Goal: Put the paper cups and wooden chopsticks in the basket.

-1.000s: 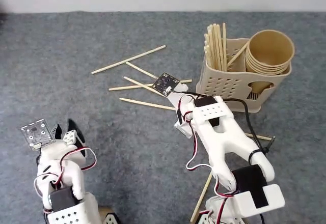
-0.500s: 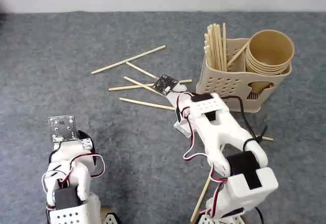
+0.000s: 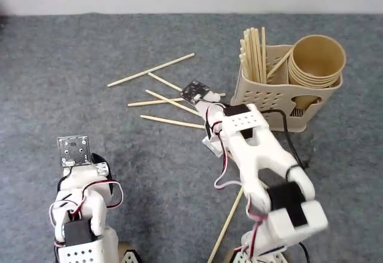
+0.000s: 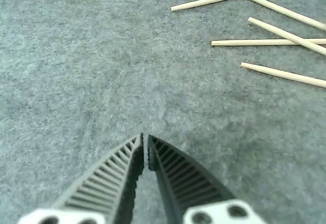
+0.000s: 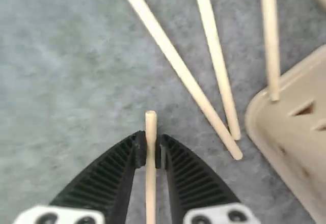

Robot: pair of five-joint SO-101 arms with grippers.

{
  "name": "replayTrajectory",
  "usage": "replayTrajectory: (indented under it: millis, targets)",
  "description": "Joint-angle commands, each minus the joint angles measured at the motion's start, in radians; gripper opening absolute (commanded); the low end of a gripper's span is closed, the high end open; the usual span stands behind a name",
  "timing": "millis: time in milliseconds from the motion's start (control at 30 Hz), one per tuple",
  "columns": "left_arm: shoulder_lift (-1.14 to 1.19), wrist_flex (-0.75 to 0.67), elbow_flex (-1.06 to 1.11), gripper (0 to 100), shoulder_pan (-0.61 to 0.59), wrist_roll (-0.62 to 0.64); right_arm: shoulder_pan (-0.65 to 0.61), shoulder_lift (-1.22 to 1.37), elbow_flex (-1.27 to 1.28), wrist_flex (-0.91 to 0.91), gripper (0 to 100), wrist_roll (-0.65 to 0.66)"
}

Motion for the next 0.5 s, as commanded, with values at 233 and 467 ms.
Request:
replayTrajectory:
  millis: [233,467]
  targets:
    - [-0.006,0.002,-0.008,1,0.005,-0.011,-0.070,-0.407,-0.347,0.329,0.8,-0.014]
    - [-0.005,0.002,-0.008,1,0.005,-0.011,-0.067,-0.456,-0.647,0.418,0.8,-0.052]
